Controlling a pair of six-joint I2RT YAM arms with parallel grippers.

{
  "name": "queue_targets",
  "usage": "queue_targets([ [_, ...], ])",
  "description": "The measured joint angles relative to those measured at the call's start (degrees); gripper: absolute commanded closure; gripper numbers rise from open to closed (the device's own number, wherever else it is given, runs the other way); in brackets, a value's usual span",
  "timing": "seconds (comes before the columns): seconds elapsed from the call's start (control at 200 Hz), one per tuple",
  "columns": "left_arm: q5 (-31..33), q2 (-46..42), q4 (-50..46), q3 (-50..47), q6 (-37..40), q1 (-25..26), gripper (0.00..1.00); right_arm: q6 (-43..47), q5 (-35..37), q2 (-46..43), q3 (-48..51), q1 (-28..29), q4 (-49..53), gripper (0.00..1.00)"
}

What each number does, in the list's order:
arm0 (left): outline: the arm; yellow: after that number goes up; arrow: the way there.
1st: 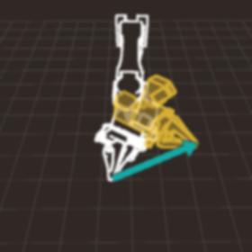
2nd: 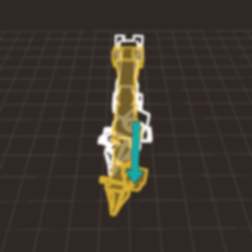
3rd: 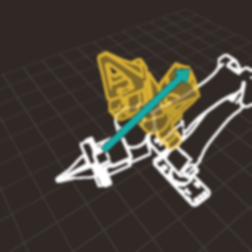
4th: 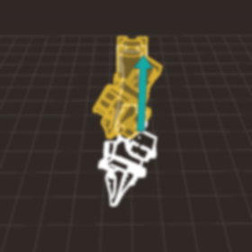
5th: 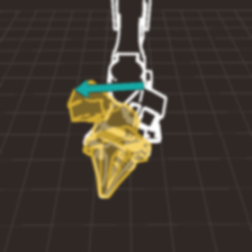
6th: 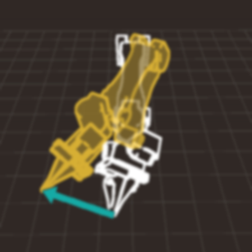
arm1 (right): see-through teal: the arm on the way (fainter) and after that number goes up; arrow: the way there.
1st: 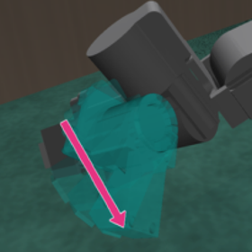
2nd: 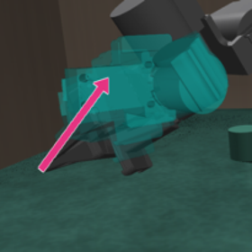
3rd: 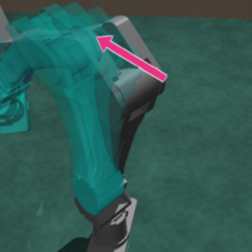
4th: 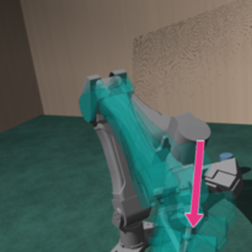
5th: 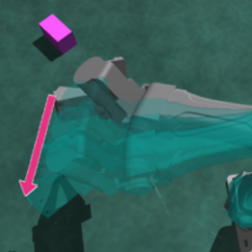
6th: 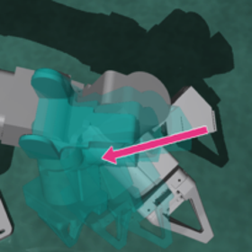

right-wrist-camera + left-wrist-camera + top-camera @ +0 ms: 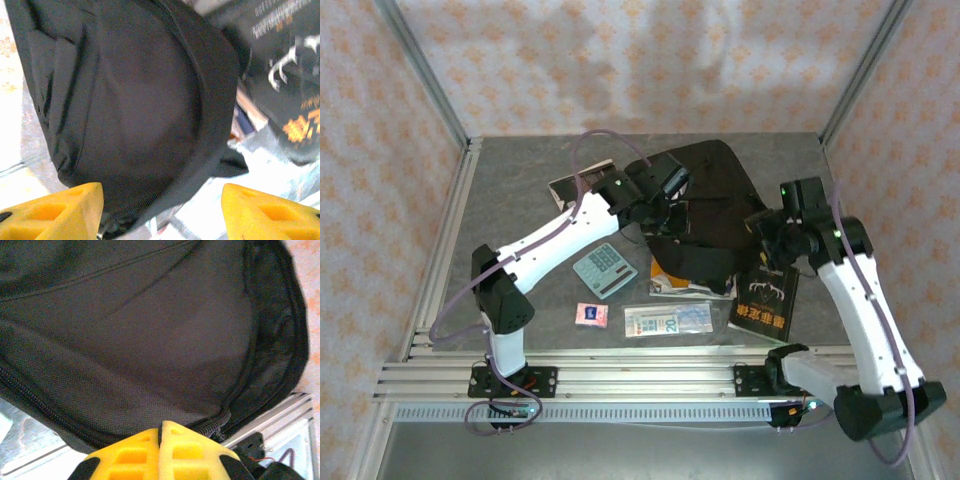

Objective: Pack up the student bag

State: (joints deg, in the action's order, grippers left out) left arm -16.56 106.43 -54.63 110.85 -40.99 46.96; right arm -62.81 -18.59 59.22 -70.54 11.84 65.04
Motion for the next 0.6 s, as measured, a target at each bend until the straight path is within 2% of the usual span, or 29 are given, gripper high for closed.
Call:
queue_targets([
  [0.205,-1.1,0.2,0.1,2.0,-2.1,1.9,1.00,-10.4,-6.8,-2.1,7.6,1.2,-3.5,0.25],
  [0.45,-1.5,1.7,0.1,3.0,-3.1,4.3,1.00,-15.7,-8.5,-2.5,8.9,3.7,-10.5,0.29],
  [0.52,-1.5,1.7,0.1,3.1,-3.1,4.5,1.00,-16.4,-8.4,-1.8,9.7,4.6,-11.7,0.35],
  [0.6,-1.4,1.7,0.1,3.1,-3.1,4.6,1.00,-16.4,-8.4,-0.3,10.1,5.4,-12.6,0.53],
])
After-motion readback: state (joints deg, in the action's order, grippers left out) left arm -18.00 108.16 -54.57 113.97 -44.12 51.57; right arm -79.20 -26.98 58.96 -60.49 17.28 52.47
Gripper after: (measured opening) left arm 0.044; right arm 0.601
